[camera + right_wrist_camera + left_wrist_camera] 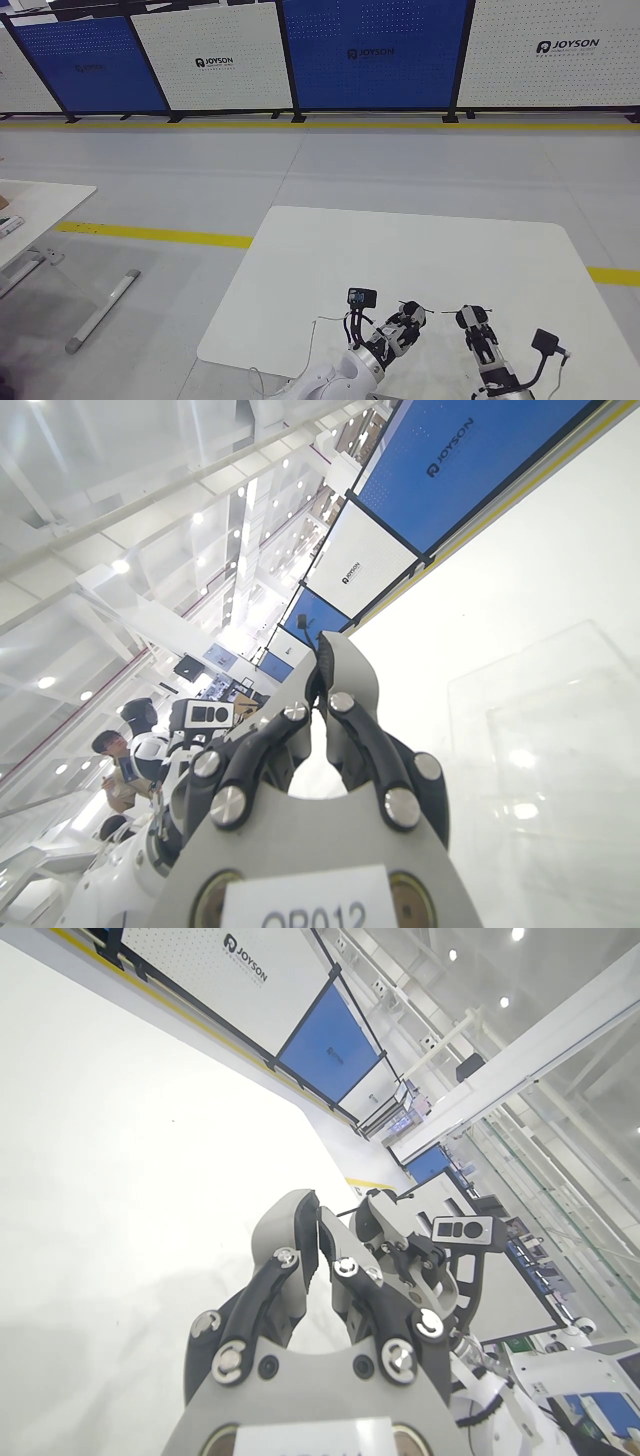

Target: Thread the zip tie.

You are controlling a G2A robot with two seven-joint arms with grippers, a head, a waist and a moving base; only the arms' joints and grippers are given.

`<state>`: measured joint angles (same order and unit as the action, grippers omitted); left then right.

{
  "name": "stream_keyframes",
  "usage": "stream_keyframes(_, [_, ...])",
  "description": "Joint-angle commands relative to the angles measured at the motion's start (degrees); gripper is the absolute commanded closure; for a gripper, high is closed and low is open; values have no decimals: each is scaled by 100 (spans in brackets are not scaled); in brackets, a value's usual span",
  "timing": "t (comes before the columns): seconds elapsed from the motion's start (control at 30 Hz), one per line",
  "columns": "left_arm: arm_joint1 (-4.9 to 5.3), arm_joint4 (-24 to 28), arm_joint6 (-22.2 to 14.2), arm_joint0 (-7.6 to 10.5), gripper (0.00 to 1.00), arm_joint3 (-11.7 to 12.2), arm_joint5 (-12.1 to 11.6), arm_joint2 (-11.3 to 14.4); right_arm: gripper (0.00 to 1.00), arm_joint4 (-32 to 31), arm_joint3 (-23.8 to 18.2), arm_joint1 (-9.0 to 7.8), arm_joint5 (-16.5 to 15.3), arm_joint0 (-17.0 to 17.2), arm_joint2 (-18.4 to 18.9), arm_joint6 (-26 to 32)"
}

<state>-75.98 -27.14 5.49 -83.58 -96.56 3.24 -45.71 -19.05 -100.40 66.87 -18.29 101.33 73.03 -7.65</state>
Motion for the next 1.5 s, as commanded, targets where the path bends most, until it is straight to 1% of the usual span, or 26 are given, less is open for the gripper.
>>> stream_keyframes(0.0, [0, 0, 0, 0, 100, 0, 0, 0, 100, -52, 32, 9, 42, -36, -30, 39])
stream_keyframes(0.27, [0, 0, 0, 0, 100, 0, 0, 0, 100, -104, 122, 52, 89, -125, -103, 96])
stream_keyframes(0.73, [0, 0, 0, 0, 100, 0, 0, 0, 100, -94, 155, 97, 68, -137, -56, 131])
stream_keyframes(1.13, [0, 0, 0, 0, 100, 0, 0, 0, 100, -178, 156, 142, 141, -166, -101, 174])
stream_keyframes(1.17, [0, -18, -10, 5, 100, 4, -31, 5, 100, -158, 152, 147, 121, -161, -101, 161])
stream_keyframes(1.2, [6, -153, 6, 24, 100, 13, -102, 15, 100, -110, 128, 151, 74, -140, -82, 115])
stream_keyframes(1.3, [24, -571, 163, 18, 100, 45, -157, 34, 100, -24, 43, 148, -60, -28, 21, 32])
stream_keyframes(1.37, [30, -696, 192, -5, 100, 28, -166, 43, 100, -2, -2, 144, -119, 44, 87, 14])
stream_keyframes(1.47, [45, -789, 126, -37, 100, -23, -179, 30, 100, 2, -37, 142, -119, 117, 159, -13])
